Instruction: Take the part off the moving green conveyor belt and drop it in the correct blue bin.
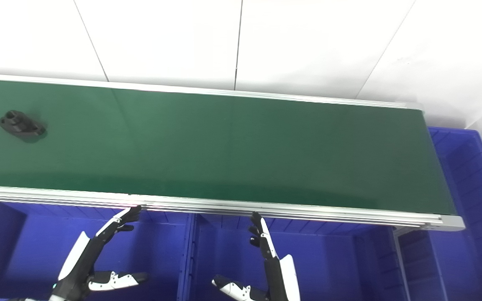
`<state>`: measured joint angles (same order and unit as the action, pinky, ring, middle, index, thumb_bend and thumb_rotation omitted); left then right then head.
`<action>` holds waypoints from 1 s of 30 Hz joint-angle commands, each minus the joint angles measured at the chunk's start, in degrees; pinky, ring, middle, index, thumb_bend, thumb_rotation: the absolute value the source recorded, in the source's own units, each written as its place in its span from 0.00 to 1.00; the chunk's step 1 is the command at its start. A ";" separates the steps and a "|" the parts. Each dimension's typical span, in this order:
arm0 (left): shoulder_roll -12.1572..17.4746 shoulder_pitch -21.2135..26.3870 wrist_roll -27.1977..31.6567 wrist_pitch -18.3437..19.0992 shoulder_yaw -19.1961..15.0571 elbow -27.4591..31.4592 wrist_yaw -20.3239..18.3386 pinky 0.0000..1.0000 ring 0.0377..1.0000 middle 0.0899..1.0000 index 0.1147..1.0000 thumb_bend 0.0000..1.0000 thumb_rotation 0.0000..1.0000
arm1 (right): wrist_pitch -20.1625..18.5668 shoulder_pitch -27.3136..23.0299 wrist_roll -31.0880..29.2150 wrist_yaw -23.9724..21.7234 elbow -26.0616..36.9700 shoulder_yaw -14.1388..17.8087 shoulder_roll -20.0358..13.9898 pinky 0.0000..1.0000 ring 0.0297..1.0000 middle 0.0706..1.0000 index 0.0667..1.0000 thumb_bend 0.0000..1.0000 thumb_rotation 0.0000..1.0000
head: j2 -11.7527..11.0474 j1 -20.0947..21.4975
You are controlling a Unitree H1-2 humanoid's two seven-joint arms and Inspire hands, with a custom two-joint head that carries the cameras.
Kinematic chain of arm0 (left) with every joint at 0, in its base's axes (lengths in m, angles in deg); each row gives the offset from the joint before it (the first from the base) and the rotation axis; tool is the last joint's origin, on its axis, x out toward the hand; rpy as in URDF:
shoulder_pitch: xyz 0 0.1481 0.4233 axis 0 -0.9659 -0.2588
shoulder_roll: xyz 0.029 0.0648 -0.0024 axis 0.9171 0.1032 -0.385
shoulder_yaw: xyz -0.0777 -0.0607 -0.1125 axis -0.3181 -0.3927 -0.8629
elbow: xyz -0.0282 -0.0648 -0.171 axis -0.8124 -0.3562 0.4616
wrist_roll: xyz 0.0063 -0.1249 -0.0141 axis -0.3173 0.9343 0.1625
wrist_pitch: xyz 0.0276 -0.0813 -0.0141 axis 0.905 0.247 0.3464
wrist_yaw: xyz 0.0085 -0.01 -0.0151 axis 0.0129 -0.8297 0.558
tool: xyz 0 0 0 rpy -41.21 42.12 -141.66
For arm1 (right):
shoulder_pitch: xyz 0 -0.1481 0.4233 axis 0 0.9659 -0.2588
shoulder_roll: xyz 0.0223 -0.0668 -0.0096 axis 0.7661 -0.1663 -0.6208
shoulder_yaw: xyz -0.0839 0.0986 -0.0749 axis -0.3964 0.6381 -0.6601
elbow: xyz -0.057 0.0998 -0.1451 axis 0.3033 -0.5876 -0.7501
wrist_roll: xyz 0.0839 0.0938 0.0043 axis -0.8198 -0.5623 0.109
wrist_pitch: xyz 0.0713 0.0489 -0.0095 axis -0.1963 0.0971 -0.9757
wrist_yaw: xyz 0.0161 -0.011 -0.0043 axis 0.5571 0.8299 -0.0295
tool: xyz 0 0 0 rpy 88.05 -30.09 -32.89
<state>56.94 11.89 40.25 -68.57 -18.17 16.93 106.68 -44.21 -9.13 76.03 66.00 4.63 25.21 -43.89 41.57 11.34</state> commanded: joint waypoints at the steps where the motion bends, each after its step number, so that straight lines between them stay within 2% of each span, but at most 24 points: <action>1: 0.96 0.54 -0.93 -1.88 -0.12 0.72 1.07 0.73 0.82 0.86 0.86 0.94 0.44 | 3.19 0.64 0.13 -0.26 1.70 0.17 0.39 0.80 0.88 0.94 0.98 0.75 0.53 | 0.03 -0.04; 6: 1.09 0.50 -0.92 -1.88 -0.06 0.75 0.73 0.75 0.83 0.87 0.87 0.93 0.44 | 3.17 0.81 0.80 -0.74 1.68 0.71 0.58 0.81 0.88 0.93 0.98 0.75 0.54 | -0.11 -0.21; 17: 0.91 0.51 -1.24 -1.88 0.00 0.60 1.12 0.74 0.82 0.87 0.87 0.93 0.45 | 3.21 0.61 0.66 -0.57 1.38 0.60 0.46 0.80 0.88 0.94 0.98 0.74 0.53 | -0.25 -0.69; 22: 0.78 0.08 -0.49 -1.88 -0.58 1.07 0.22 0.74 0.82 0.86 0.86 0.94 0.44 | 3.23 0.47 0.42 -0.50 1.16 0.34 0.24 0.82 0.89 0.94 0.98 0.74 0.54 | -0.39 -0.71; 30: 0.58 -0.06 -0.35 -1.88 -0.86 1.05 -0.18 0.73 0.82 0.86 0.86 0.94 0.44 | 3.19 0.21 0.19 -0.38 0.89 0.08 0.06 0.81 0.89 0.94 0.98 0.74 0.52 | -0.59 -0.78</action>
<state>56.91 11.85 40.28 -68.57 -18.48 16.96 106.29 -44.21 -8.96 76.07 65.09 4.52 25.58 -43.77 40.96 10.63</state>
